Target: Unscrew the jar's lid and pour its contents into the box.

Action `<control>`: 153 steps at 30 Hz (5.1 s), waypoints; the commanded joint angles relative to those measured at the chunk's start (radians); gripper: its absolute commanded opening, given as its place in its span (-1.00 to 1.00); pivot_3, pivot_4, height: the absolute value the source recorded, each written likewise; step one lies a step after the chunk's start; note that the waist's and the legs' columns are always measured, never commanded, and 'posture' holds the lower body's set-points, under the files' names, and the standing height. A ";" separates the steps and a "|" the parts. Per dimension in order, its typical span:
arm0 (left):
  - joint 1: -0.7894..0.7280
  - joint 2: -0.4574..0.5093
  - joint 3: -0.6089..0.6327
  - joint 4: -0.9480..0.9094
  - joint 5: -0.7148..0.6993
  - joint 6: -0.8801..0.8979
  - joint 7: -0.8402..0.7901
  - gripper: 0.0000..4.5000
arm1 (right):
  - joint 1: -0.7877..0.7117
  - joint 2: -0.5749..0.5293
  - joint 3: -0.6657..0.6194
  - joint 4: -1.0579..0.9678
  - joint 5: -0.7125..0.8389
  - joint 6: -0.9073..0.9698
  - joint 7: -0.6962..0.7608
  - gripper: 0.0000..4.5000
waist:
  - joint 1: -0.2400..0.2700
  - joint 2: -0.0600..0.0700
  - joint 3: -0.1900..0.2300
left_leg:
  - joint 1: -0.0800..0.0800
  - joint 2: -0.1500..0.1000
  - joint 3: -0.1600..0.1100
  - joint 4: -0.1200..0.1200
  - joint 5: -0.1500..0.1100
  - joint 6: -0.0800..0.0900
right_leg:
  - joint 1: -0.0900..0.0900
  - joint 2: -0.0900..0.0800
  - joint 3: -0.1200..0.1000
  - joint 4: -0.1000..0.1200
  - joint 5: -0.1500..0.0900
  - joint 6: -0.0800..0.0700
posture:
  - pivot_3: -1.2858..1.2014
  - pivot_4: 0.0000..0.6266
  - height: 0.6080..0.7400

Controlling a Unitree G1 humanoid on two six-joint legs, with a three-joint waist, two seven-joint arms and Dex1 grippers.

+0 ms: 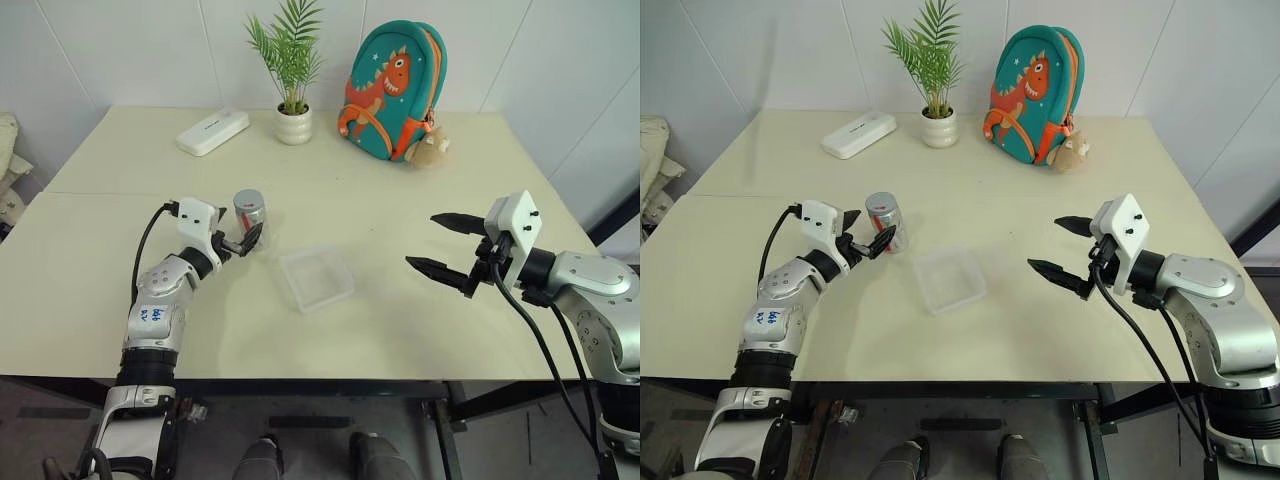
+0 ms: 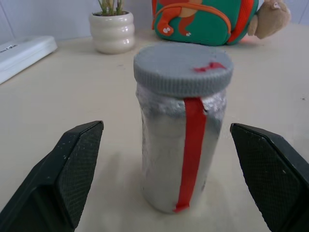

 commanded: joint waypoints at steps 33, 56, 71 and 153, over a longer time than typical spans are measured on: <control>-0.061 0.087 0.021 -0.013 -0.074 -0.062 -0.238 -0.10 | -0.185 0.108 0.056 -0.094 0.023 0.106 -0.206 1.00 | -0.007 0.000 0.000 | 0.000 0.001 0.000 -0.001 0.000 0.000 | -0.001 0.001 0.000 0.001 0.003 0.005 | 0.03 -0.52 1.00; -0.096 0.183 -0.063 -0.254 -0.268 0.213 -0.624 -0.10 | -0.425 0.651 0.291 -0.152 0.006 0.371 -0.622 1.00 | -0.006 0.001 0.000 | -0.001 0.001 0.000 -0.007 0.000 -0.001 | -0.004 0.000 -0.001 0.002 0.002 0.002 | 0.03 -0.52 1.00; -0.129 0.160 -0.077 -0.260 -0.281 0.255 -0.667 -0.10 | -0.394 0.689 0.355 -0.112 -0.087 0.319 -0.635 1.00 | -0.007 0.001 0.000 | -0.001 0.001 0.000 -0.008 0.000 -0.001 | -0.006 0.001 -0.001 0.004 0.002 0.002 | 0.03 -0.52 1.00; -0.154 0.228 -0.162 -0.215 -0.272 0.146 -0.976 -0.10 | -0.476 0.436 0.339 0.025 0.067 0.168 -0.025 0.88 | -0.006 0.001 0.000 | -0.001 0.001 0.000 -0.009 0.000 -0.001 | -0.006 0.001 -0.001 0.002 0.001 0.001 | 0.03 -0.52 1.00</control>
